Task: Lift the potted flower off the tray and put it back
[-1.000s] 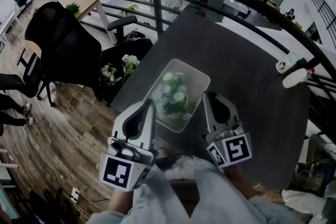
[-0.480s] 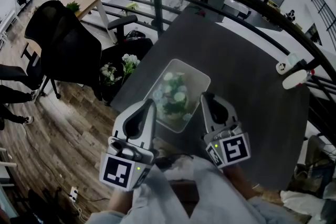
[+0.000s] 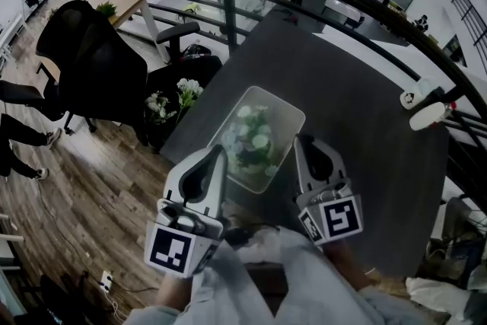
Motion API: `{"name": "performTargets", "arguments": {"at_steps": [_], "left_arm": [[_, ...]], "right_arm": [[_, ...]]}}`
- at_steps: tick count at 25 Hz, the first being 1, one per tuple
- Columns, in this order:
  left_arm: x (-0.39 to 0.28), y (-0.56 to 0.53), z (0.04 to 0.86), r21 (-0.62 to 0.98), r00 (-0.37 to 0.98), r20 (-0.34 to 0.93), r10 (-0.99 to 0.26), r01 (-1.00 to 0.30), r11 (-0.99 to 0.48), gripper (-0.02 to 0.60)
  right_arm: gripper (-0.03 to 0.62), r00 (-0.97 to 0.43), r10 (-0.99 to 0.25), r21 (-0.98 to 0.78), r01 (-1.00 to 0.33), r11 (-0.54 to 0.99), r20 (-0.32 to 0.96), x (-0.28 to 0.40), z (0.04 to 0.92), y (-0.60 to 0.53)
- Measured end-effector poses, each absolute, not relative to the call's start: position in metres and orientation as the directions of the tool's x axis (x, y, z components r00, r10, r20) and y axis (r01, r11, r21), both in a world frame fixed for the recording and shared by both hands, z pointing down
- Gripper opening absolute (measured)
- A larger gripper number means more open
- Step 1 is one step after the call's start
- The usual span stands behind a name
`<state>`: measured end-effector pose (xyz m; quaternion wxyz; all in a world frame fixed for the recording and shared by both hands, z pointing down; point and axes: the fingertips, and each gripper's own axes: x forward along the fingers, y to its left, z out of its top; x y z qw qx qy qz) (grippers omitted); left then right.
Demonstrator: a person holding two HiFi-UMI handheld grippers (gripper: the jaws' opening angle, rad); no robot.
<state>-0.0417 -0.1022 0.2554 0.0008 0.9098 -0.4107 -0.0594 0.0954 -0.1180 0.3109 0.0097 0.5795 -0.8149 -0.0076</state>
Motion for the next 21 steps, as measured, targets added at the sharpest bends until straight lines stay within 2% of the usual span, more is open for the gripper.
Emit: {"name": "performTargets", "arguments": {"at_steps": [21], "left_arm": [[-0.0428,-0.1037,0.2572,0.050,0.658,-0.104,-0.746,-0.746,-0.665,0.000]], "right_arm": [[0.002,-0.325,-0.945,0.023,-0.945,0.325,0.028,0.0958,0.3178,-0.1207]]}}
